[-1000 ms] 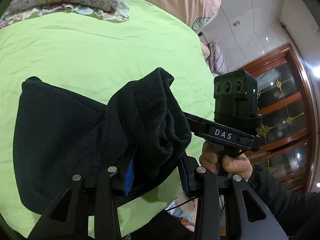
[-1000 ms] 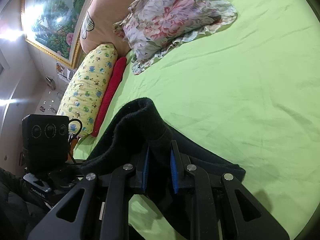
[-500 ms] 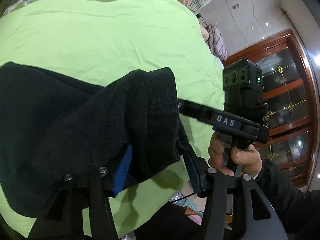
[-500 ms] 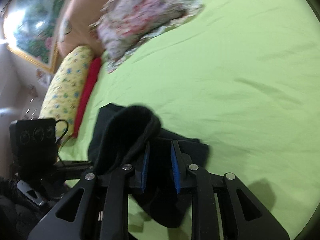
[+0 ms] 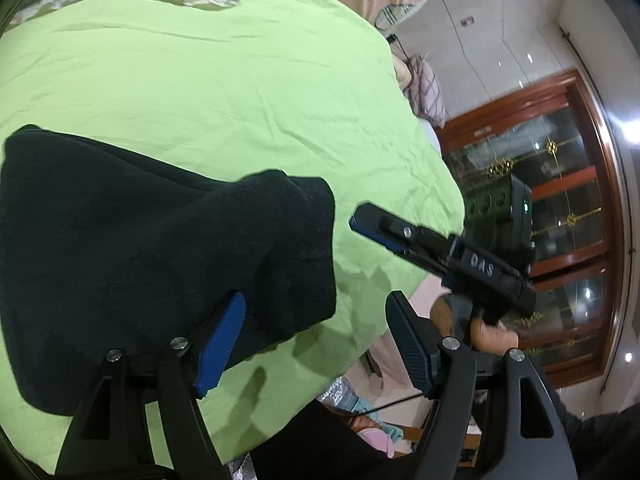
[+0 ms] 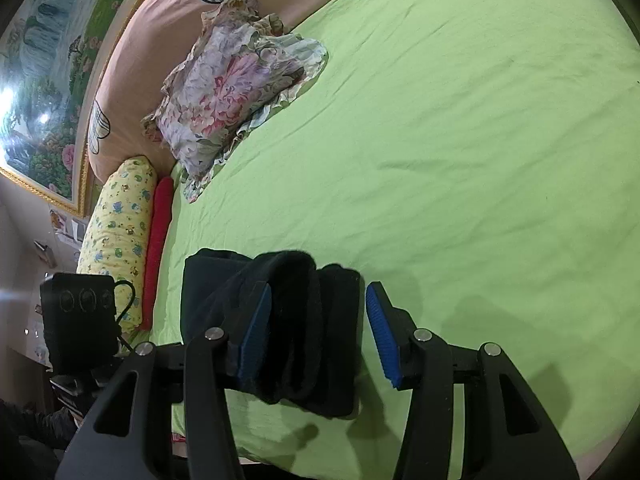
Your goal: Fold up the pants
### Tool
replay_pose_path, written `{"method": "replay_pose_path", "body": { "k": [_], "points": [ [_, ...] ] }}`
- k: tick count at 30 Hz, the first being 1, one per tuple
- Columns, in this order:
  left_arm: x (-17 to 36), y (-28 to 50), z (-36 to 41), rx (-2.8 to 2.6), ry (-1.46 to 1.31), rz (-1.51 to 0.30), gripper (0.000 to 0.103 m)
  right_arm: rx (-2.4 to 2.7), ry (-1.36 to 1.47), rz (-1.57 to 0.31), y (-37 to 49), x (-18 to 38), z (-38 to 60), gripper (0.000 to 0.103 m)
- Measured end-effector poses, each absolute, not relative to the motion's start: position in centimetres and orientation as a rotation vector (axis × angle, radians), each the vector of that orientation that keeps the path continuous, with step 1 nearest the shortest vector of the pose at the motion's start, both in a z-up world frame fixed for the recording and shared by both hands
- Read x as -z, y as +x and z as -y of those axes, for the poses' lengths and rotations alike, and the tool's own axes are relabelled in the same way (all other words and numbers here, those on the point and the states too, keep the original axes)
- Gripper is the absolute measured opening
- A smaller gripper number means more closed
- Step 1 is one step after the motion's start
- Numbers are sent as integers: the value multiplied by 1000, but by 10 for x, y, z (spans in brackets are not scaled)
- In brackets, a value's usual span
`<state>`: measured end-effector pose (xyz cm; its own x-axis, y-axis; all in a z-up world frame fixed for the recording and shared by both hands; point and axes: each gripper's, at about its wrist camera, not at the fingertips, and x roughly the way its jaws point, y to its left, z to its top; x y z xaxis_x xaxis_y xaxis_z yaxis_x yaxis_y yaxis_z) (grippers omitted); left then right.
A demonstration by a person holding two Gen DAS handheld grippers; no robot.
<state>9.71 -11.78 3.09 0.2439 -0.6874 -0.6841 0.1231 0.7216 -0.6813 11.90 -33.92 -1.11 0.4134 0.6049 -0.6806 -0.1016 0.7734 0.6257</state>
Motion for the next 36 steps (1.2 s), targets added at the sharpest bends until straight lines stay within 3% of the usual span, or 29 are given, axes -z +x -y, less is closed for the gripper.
{"method": "replay_pose_path", "body": {
  "k": [7, 11, 27, 36],
  "points": [
    [-40, 96, 94, 469, -546, -1147, 78, -455, 517, -1062, 109, 5, 318, 52],
    [-42, 96, 77, 399, -532, -1121, 78, -435, 472, -1039, 104, -1, 305, 61],
    [-26, 79, -4, 136, -521, -1100, 80, -339, 512, -1055, 91, 12, 293, 63],
    [-15, 78, -8, 123, -512, -1136, 80, -319, 507, -1079, 98, 18, 284, 66]
  ]
}}
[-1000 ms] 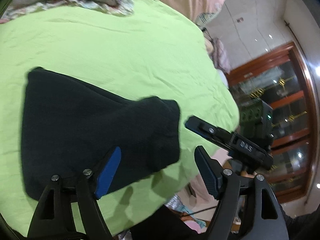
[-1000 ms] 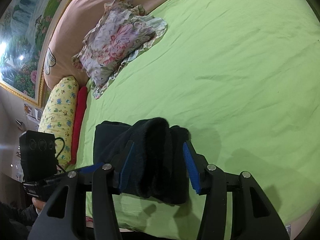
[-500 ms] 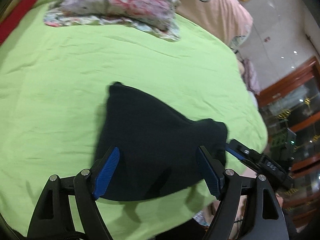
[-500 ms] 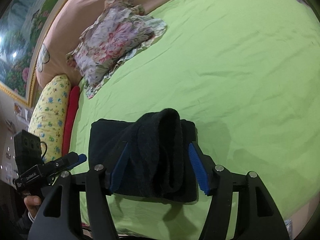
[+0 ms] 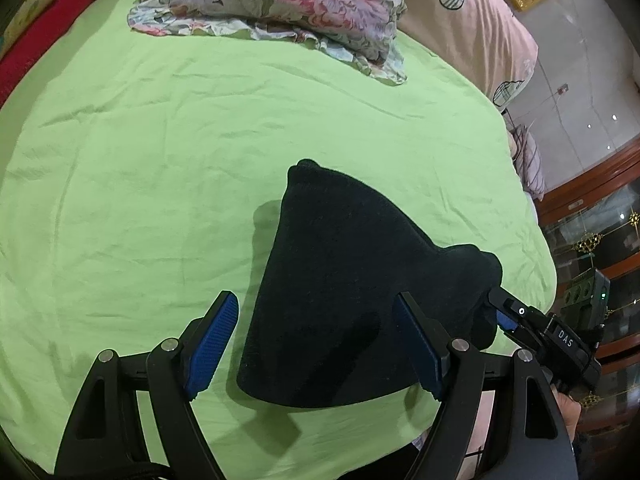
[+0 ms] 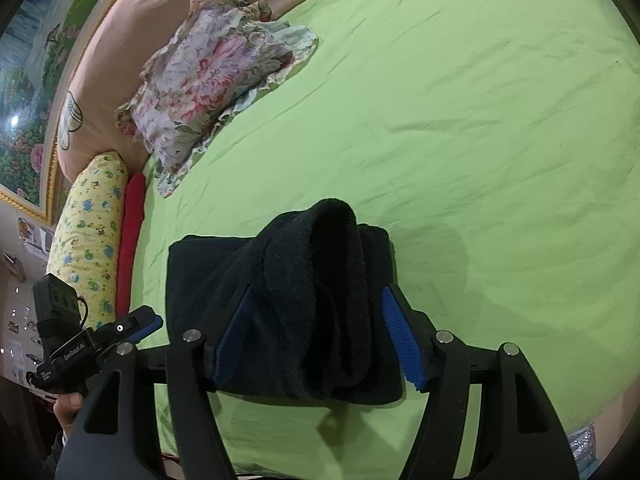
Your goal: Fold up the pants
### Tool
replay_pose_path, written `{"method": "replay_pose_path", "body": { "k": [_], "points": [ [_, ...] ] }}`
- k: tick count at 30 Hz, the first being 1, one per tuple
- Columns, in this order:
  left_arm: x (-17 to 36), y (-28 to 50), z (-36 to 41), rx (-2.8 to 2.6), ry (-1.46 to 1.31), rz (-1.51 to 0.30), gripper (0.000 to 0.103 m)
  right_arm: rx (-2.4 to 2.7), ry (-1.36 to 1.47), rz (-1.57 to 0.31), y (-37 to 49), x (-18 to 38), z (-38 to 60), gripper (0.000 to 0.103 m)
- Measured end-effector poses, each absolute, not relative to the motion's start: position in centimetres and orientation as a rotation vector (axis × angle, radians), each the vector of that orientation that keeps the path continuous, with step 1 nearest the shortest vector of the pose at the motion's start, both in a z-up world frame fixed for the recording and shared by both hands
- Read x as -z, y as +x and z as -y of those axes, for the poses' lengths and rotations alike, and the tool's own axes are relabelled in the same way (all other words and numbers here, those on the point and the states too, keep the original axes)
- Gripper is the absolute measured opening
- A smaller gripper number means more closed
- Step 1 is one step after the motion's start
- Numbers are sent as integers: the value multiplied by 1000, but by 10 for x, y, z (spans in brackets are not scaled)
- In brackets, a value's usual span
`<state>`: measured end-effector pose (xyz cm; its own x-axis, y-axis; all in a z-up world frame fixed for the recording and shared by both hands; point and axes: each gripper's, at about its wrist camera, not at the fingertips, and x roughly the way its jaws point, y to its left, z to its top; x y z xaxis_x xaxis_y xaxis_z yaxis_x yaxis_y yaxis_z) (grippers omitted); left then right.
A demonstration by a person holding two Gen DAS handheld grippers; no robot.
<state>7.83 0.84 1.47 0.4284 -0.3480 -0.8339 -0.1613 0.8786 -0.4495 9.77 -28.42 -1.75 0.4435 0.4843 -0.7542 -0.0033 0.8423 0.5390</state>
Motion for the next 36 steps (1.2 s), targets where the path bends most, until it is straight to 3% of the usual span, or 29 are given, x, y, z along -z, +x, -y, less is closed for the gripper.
{"method": "replay_pose_path", "body": {
  "k": [21, 26, 36],
  "points": [
    [19, 98, 8, 122, -486, -1235, 81, -303, 503, -1178, 91, 55, 282, 68],
    [31, 101, 3, 117, -518, -1241, 88, -314, 522, -1182, 88, 64, 285, 68],
    [37, 100, 11, 120, -483, -1218, 87, -332, 510, -1196, 87, 69, 282, 60]
  ]
}}
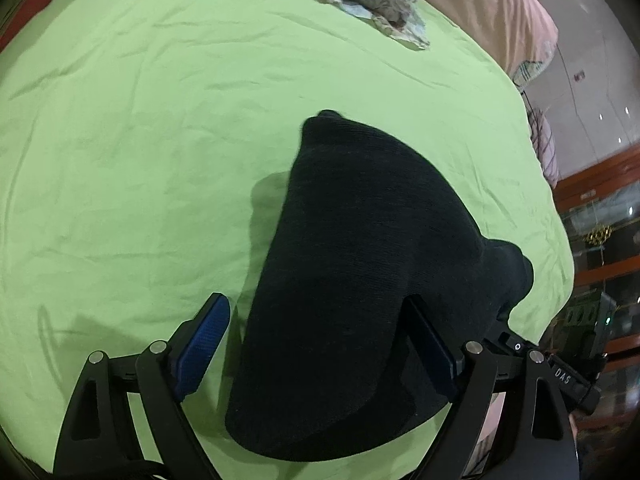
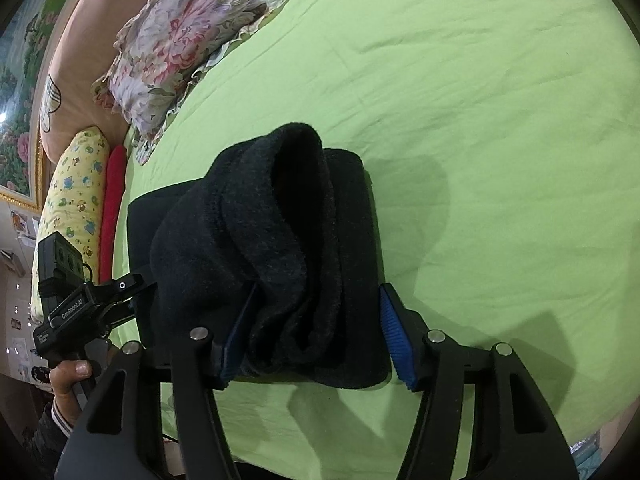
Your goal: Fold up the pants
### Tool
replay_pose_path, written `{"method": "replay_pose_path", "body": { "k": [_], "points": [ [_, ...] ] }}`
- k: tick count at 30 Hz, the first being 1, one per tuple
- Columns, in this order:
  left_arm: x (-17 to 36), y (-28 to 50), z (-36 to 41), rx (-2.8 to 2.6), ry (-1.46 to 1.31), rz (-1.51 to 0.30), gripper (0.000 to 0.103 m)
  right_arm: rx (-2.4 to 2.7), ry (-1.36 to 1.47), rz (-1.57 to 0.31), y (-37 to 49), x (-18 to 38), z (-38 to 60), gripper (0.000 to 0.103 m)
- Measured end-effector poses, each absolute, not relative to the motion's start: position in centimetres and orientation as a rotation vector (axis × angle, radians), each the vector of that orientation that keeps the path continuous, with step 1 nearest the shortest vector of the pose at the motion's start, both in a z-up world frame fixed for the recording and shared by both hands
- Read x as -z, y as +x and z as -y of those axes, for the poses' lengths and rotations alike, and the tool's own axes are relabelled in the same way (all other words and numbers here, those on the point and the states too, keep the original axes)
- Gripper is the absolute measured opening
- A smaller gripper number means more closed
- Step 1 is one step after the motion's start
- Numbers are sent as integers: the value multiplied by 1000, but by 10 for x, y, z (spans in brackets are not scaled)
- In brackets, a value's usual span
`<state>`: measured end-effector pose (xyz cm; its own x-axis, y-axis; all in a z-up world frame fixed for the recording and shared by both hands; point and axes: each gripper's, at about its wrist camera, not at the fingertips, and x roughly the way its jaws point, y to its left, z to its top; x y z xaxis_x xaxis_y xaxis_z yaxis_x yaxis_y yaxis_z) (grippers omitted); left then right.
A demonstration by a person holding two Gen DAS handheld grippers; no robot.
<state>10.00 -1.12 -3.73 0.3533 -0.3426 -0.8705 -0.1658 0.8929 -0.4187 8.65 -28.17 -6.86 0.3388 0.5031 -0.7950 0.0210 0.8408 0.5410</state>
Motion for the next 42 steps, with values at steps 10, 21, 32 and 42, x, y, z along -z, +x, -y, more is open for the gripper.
{"method": "replay_pose_path", "body": {
  "k": [10, 21, 32, 42],
  "points": [
    [28, 101, 22, 141, -449, -1191, 71, -353, 501, -1191, 87, 66, 279, 53],
    [8, 97, 29, 138, -404, -1169, 47, -399, 416, -1166, 86, 47, 271, 42],
    [-21, 91, 30, 134, -413, -1098, 37, -463, 388, -1093, 89, 13, 263, 39],
    [-43, 92, 25, 110, -446, -1042, 37, -520, 350, -1033, 110, -15, 260, 38]
  ]
}}
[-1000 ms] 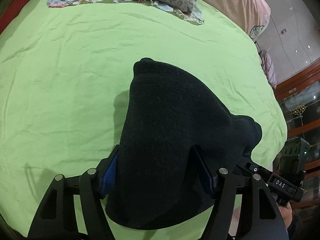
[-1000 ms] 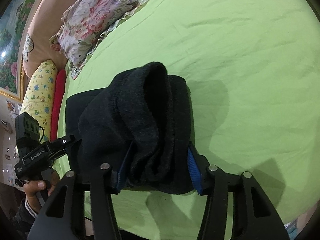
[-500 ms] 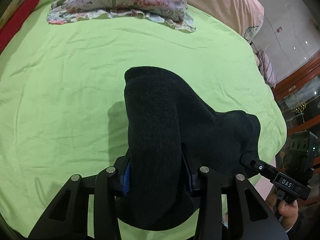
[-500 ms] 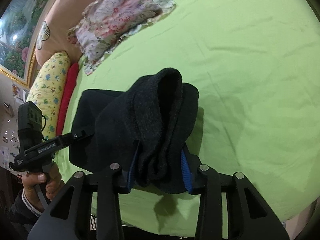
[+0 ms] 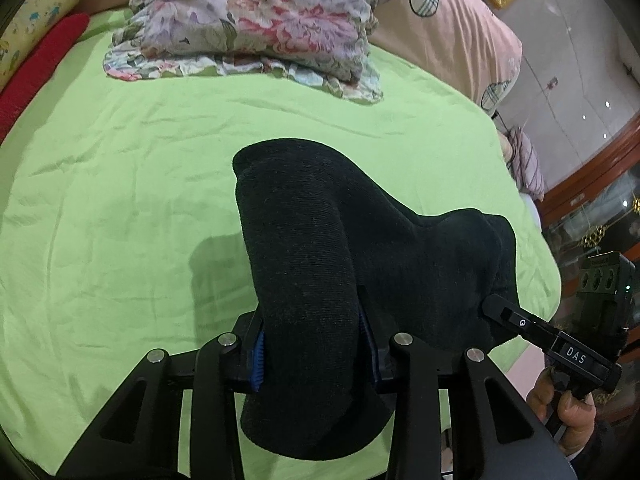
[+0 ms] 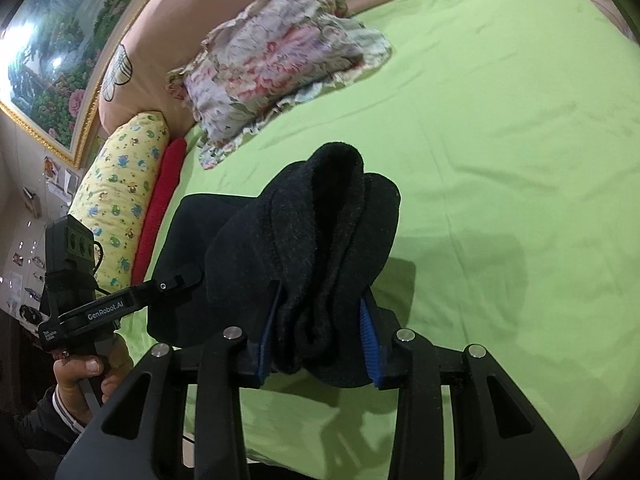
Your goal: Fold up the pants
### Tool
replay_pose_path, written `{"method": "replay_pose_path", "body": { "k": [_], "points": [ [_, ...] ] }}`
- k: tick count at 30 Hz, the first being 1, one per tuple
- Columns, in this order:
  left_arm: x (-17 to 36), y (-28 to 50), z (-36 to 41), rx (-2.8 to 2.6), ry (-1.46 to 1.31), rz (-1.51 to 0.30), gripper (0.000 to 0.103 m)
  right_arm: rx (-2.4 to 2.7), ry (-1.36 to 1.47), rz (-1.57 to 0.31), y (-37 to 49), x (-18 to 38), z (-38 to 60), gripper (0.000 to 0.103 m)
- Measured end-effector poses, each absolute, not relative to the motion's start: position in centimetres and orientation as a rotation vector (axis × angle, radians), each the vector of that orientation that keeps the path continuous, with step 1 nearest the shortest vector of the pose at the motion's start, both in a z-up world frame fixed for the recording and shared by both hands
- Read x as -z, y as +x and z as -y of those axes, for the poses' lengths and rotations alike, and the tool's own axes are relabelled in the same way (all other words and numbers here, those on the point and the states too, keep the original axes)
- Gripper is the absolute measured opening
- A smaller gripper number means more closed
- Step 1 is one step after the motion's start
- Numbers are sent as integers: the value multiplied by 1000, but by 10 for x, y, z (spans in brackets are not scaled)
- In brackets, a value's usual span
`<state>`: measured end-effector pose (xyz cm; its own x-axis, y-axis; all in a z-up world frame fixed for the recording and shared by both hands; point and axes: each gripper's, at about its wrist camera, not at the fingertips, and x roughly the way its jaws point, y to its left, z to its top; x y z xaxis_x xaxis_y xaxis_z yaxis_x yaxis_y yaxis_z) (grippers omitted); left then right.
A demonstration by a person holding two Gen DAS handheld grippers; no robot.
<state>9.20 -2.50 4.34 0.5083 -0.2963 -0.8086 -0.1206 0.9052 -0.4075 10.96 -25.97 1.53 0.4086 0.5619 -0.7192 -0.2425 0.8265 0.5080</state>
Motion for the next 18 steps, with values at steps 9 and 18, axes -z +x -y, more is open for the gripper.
{"method": "replay_pose_path", "body": {
  "k": [9, 18],
  "points": [
    [-65, 108, 13, 73, -486, -988, 37, -580, 296, -1004, 141, -35, 250, 38],
    [-67, 139, -5, 4, -521, -972, 37, -642, 238, -1013, 197, -44, 231, 38]
  ]
}}
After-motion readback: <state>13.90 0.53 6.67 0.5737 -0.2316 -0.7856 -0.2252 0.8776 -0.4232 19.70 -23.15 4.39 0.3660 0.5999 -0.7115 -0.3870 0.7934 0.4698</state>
